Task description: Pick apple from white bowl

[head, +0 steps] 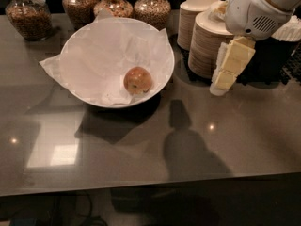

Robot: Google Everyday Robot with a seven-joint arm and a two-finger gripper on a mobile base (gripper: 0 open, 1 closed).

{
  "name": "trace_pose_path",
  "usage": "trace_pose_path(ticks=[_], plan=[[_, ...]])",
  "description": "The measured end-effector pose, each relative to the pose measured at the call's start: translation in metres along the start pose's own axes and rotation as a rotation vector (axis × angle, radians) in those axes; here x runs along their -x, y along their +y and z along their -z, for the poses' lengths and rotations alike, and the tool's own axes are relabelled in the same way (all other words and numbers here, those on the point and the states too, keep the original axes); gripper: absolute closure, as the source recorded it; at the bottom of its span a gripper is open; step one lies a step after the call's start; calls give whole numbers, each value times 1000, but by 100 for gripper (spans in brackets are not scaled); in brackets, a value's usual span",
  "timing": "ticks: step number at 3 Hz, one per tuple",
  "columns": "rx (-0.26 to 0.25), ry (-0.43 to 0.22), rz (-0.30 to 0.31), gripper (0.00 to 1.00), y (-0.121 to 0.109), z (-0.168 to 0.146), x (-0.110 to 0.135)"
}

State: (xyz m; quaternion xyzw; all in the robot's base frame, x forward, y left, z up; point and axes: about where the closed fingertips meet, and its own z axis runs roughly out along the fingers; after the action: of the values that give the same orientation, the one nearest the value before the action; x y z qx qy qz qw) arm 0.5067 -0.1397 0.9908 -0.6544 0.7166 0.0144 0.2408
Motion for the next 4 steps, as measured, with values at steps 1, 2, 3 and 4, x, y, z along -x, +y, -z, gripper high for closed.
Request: trace_pose_path(ticks=[1, 2, 3, 4], plan=[[0, 0, 0, 0, 0, 0, 0], [-7, -61, 4, 0, -9, -16, 18], [23, -154, 31, 0, -22, -46, 56], [55, -213, 43, 0, -33, -69, 81]])
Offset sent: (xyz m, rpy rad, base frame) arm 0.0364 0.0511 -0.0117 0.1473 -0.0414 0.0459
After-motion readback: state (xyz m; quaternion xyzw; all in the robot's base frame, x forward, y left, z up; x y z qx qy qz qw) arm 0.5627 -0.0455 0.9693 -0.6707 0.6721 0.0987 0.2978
